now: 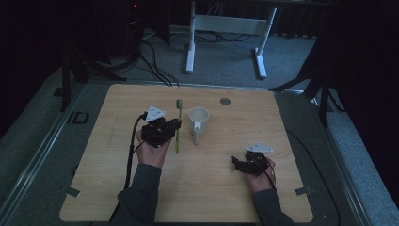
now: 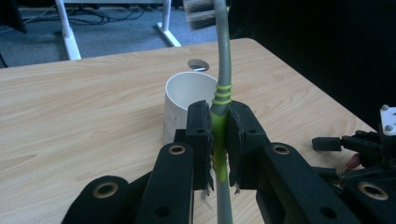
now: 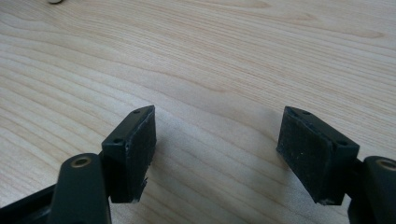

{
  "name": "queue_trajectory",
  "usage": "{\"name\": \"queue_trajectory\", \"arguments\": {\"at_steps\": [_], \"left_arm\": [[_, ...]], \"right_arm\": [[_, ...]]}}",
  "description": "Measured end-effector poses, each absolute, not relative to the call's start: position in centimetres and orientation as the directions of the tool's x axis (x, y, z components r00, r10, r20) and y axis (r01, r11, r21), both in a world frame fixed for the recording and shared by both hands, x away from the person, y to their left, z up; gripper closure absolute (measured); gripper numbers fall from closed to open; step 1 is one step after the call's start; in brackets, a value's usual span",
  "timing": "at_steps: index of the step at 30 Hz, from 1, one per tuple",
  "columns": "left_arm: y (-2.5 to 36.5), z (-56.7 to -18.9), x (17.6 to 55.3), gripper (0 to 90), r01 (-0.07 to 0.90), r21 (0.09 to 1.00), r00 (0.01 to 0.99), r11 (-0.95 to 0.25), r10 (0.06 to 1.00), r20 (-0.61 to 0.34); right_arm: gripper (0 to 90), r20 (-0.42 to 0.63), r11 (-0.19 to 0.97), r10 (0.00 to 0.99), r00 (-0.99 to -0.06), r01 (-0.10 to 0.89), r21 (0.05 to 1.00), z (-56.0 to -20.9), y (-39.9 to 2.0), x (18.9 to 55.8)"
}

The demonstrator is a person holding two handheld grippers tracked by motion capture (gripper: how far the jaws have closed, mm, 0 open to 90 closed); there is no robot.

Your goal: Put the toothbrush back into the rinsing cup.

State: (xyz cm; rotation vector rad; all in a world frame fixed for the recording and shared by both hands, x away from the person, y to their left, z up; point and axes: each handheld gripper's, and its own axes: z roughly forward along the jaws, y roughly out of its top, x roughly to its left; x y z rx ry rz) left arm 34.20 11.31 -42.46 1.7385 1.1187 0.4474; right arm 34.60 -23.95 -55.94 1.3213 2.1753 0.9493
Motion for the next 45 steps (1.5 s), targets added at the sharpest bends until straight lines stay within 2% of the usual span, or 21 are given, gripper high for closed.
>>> {"name": "queue_trajectory", "arguments": {"at_steps": [45], "left_arm": [[11.5,-41.9,35.2,80.1,0.399,0.917,0.538,0.012,0.806,-0.245]], "right_arm": [[27.7,-0.005,0.315,0.888,-0.459,0.6,0.735,-55.9,-23.9,34.6]]}}
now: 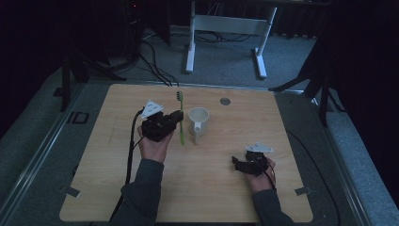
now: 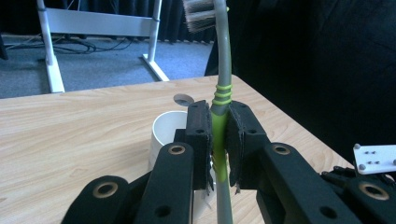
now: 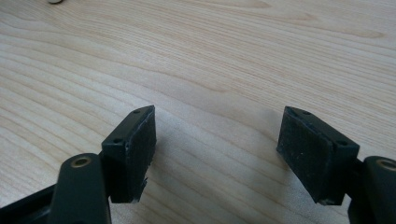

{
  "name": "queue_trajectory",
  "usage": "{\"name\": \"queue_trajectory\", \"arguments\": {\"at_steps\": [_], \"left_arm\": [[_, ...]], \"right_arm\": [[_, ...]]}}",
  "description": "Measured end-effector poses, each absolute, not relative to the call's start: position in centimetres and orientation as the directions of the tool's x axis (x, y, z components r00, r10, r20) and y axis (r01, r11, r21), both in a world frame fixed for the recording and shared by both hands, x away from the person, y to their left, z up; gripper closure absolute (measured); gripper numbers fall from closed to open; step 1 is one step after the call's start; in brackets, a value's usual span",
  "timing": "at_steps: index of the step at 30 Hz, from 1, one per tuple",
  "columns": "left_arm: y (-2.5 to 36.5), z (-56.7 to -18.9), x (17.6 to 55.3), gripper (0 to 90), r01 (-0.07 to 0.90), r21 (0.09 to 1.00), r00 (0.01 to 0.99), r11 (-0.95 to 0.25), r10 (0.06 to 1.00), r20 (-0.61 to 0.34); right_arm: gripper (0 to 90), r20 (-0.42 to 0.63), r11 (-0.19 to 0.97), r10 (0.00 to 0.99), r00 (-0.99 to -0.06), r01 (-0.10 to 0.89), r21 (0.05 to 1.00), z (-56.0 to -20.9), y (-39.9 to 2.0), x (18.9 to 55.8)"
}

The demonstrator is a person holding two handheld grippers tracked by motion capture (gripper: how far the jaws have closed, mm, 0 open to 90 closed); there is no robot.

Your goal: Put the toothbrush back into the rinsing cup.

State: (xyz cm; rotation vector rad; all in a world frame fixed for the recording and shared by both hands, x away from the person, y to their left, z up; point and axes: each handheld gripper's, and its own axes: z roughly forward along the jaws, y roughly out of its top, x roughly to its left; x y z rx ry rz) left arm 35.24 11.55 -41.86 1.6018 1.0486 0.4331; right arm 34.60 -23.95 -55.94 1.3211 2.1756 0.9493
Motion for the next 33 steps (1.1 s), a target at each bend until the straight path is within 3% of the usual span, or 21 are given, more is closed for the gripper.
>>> {"name": "queue_trajectory", "arguments": {"at_steps": [33], "left_arm": [[10.8,-42.03,35.91,80.1,0.342,0.938,0.545,0.057,0.802,-0.247]], "right_arm": [[27.5,-0.006,0.315,0.888,-0.46,0.6,0.735,-55.94,-23.94,34.6]]}}
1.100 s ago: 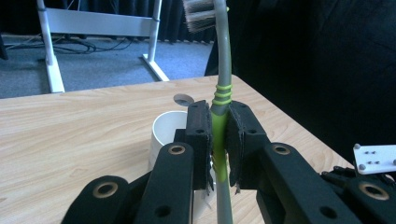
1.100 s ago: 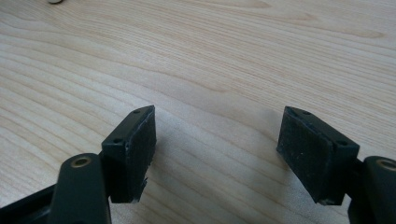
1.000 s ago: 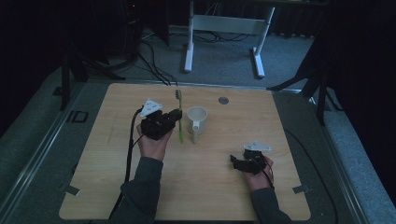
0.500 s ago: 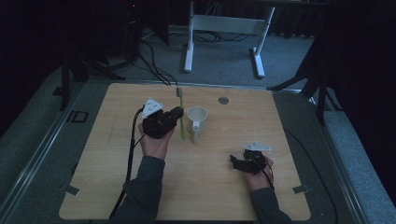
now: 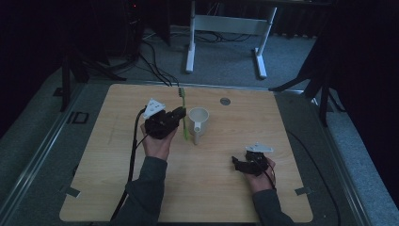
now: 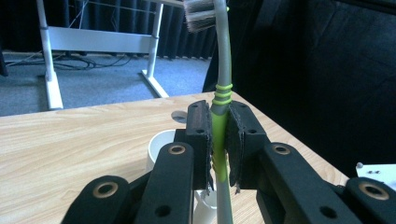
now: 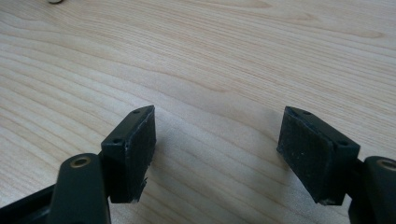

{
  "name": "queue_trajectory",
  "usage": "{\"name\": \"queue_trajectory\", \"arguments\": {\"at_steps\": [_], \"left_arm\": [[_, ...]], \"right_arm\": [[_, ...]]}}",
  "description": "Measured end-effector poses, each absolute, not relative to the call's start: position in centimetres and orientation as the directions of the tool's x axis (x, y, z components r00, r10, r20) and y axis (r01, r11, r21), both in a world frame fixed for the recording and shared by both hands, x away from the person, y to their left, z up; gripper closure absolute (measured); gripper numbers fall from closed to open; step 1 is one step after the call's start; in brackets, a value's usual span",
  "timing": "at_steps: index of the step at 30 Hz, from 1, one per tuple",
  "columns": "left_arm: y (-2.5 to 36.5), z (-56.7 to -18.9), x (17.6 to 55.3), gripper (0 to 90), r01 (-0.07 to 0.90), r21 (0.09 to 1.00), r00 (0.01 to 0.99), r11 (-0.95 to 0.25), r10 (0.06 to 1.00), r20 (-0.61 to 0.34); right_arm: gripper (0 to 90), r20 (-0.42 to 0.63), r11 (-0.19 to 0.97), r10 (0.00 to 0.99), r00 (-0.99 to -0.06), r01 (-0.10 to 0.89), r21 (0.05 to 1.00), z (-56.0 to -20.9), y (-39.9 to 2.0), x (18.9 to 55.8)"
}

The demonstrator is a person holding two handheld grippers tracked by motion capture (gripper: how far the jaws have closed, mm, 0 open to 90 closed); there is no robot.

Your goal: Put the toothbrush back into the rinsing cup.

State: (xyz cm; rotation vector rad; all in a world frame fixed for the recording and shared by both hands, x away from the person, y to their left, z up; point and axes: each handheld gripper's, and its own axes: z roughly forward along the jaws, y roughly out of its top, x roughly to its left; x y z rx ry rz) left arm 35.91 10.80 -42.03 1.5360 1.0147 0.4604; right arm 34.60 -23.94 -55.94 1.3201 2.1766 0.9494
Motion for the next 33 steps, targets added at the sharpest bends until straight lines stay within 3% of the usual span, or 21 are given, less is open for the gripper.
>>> {"name": "queue_trajectory", "arguments": {"at_steps": [33], "left_arm": [[9.2,-41.8,37.0,80.1,0.278,0.958,0.528,0.069,0.823,-0.212]], "right_arm": [[27.5,-0.005,0.317,0.886,-0.463,0.599,0.735,-55.9,-23.9,34.6]]}}
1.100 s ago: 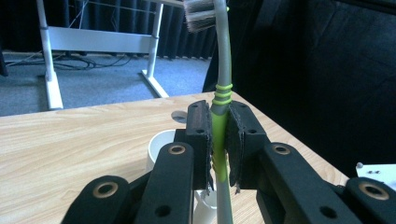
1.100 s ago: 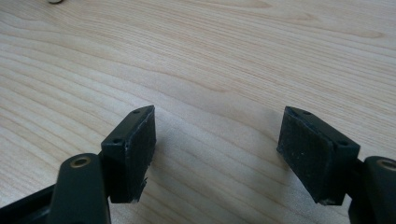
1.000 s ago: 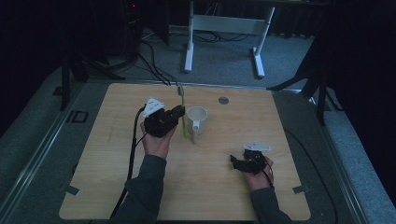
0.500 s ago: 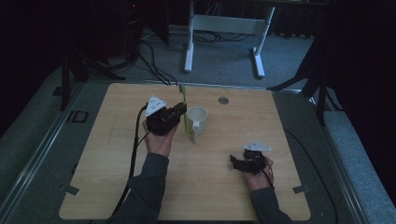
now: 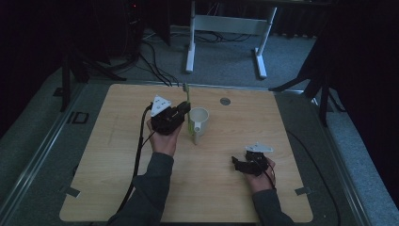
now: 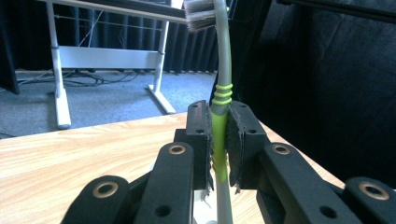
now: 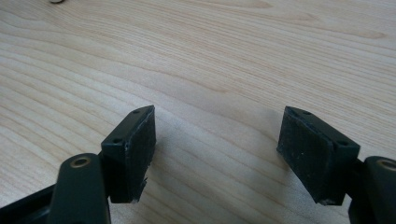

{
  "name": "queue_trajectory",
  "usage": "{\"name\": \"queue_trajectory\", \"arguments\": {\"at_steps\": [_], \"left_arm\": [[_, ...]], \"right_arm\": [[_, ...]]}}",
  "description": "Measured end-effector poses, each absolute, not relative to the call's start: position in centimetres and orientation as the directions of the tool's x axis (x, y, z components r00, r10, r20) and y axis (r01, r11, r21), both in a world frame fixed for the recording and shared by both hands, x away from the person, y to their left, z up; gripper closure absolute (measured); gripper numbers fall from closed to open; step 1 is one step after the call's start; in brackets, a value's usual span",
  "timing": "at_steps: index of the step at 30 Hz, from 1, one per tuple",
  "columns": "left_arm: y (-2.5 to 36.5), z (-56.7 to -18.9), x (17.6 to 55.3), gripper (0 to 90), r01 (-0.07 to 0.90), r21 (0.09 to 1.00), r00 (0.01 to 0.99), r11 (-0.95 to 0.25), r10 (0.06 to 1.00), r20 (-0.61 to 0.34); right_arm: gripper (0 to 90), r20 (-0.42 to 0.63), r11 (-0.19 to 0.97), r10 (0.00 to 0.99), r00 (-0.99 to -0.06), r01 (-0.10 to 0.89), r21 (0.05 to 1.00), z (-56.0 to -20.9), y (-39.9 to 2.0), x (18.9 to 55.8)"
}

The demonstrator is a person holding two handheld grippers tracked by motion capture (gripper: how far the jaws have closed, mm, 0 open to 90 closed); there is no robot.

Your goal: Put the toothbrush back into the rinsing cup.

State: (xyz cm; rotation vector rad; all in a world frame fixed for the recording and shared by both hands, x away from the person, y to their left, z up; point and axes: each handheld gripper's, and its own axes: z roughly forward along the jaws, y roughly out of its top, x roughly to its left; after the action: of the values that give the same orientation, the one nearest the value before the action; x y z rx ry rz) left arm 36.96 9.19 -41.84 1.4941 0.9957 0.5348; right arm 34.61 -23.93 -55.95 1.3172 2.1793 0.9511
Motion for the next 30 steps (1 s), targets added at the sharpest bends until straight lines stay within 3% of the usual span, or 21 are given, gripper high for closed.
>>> {"name": "queue_trajectory", "arguments": {"at_steps": [30], "left_arm": [[7.7,-41.8,38.0,80.1,0.233,0.969,0.527,0.084,0.826,-0.199]], "right_arm": [[27.5,-0.006,0.319,0.885,-0.465,0.598,0.735,-55.9,-23.9,34.6]]}}
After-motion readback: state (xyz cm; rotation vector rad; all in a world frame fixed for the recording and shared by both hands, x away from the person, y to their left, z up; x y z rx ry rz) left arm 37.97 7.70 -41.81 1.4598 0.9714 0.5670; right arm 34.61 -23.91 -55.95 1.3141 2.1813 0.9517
